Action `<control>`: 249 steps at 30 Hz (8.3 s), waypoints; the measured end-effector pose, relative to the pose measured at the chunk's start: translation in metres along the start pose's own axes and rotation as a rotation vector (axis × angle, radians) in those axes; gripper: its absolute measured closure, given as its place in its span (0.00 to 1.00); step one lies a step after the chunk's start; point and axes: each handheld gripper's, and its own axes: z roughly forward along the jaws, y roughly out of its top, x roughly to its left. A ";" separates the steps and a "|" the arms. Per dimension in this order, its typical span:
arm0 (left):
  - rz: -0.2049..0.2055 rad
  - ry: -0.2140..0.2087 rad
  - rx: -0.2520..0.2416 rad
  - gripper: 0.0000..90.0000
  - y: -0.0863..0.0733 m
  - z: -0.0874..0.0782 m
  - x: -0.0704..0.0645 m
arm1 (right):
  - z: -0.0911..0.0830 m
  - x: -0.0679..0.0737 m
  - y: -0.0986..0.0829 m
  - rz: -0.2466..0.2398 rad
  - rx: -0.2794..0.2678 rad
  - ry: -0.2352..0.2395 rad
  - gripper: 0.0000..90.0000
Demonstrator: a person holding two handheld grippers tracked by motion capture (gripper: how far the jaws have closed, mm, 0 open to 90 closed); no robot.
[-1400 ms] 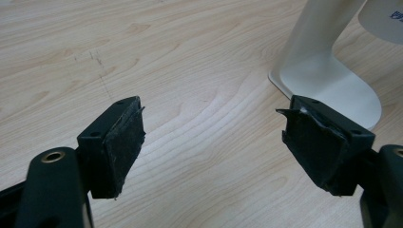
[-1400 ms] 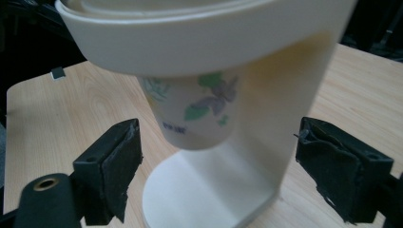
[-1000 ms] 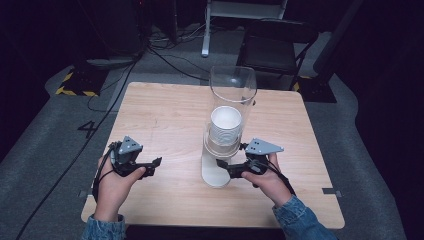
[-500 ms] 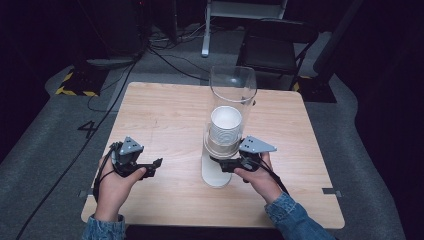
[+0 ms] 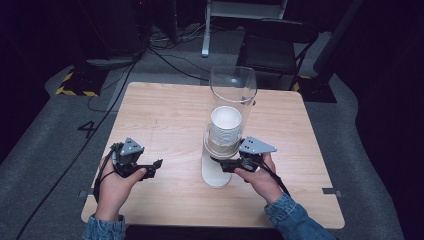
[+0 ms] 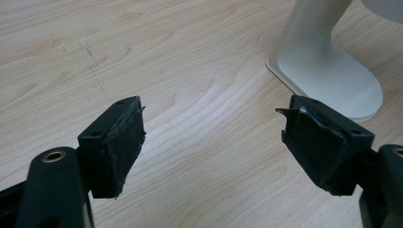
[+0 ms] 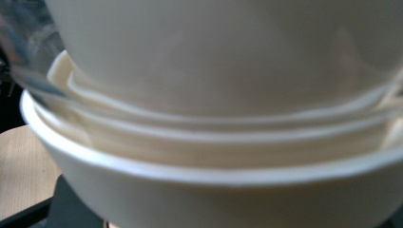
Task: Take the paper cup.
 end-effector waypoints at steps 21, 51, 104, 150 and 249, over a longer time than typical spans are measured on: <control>0.006 -0.019 -0.002 0.24 0.000 0.000 -0.002 | -0.001 -0.003 -0.005 -0.042 -0.018 0.013 0.33; 0.008 -0.039 -0.001 0.24 0.000 0.003 -0.003 | -0.002 0.002 -0.010 0.039 -0.002 -0.007 0.33; 0.013 -0.054 0.011 0.24 -0.001 0.008 -0.006 | 0.007 -0.001 -0.034 -0.024 0.157 -0.016 0.41; 0.035 -0.093 0.023 0.23 0.012 0.031 -0.009 | -0.063 -0.036 -0.038 -0.029 0.386 -0.146 0.39; 0.047 -0.099 0.108 0.18 -0.013 0.025 -0.004 | -0.132 -0.102 -0.032 0.146 0.235 -0.358 0.18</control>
